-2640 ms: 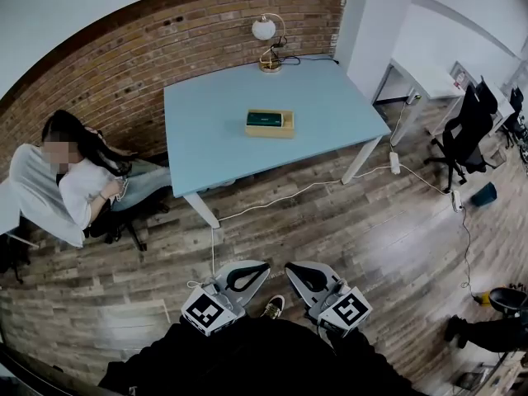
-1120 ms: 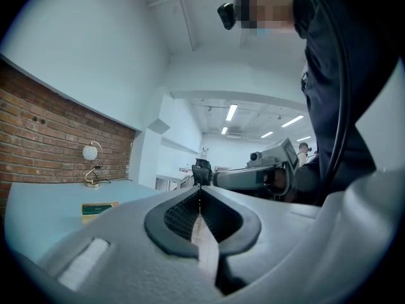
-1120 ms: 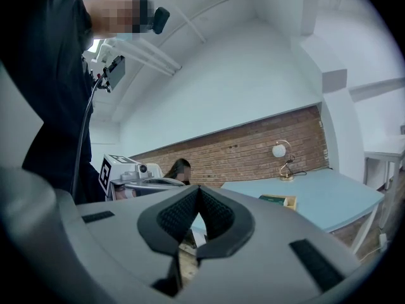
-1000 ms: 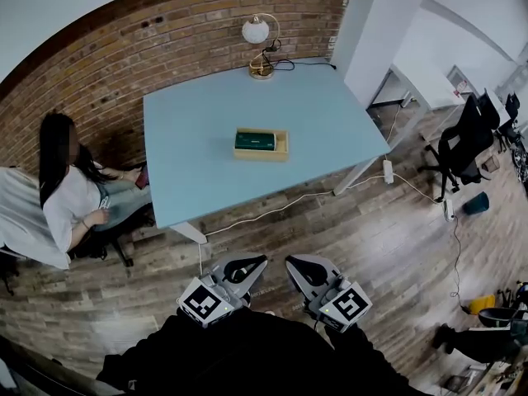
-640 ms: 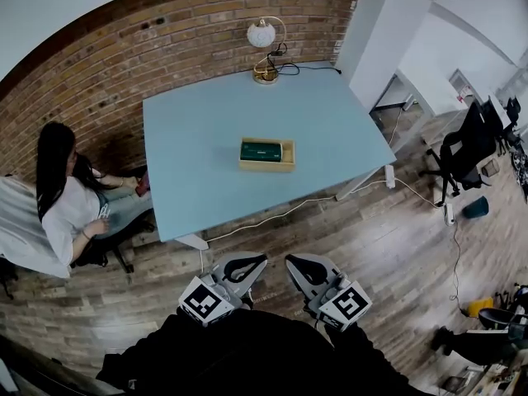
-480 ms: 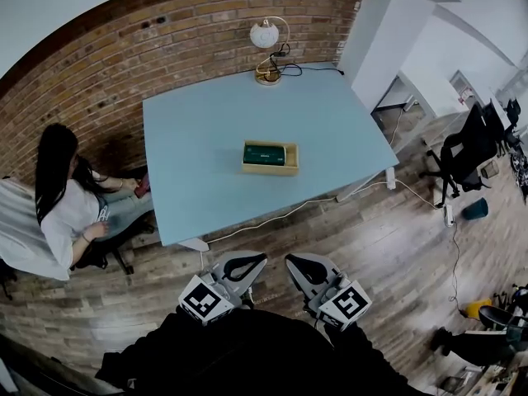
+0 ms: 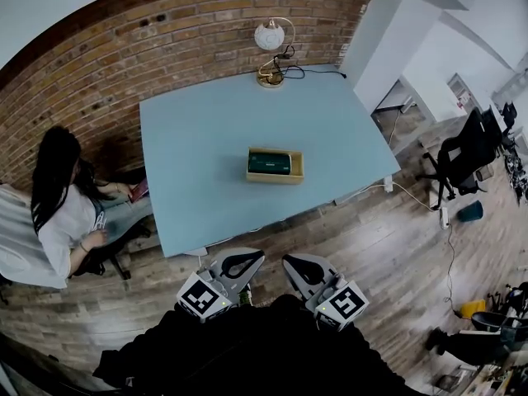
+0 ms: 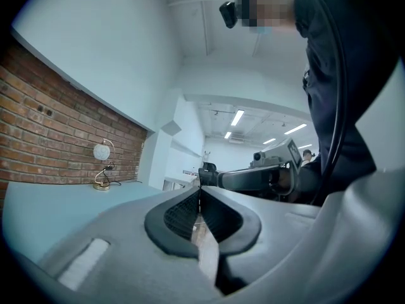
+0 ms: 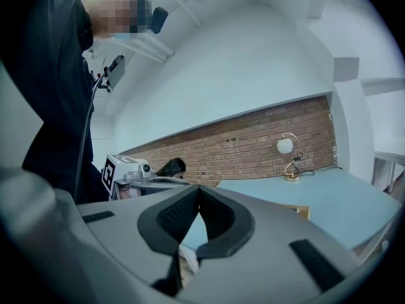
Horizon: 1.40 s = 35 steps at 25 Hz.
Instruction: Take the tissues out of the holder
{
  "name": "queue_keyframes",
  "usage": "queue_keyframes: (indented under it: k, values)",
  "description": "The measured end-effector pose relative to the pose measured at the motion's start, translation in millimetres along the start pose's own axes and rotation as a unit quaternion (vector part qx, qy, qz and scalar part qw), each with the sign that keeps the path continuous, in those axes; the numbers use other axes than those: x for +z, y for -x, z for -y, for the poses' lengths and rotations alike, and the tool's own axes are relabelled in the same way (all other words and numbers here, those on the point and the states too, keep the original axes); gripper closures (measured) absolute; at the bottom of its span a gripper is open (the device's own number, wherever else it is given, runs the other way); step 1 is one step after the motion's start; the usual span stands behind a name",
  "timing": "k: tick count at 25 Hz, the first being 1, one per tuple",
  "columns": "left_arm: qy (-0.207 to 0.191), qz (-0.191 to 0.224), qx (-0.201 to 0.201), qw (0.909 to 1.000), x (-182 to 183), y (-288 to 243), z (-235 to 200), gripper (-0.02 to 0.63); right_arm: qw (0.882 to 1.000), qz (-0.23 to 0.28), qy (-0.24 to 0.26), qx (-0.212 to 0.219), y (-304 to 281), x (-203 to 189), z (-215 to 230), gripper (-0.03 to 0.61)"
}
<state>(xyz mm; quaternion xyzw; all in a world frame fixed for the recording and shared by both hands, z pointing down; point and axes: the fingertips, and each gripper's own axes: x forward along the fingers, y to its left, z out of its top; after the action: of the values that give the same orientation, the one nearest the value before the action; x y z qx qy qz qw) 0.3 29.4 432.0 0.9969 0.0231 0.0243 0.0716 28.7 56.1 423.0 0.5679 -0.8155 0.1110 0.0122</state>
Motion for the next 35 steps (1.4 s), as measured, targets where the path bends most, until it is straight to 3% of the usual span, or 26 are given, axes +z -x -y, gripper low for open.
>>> queue_keyframes:
  k: [13, 22, 35]
  values:
    - [0.01, -0.003, 0.021, 0.9997, 1, -19, -45, 0.604, 1.0, -0.003, -0.001, 0.017, -34, 8, 36, 0.572]
    - [-0.012, -0.013, 0.052, 0.9985, 8, -54, -85, 0.604, 0.999, -0.002, 0.001, 0.052, -60, 20, 88, 0.572]
    - [0.008, -0.014, 0.112, 0.9935, 27, -110, -131, 0.604, 0.995, -0.015, 0.001, 0.1, -84, 40, 167, 0.571]
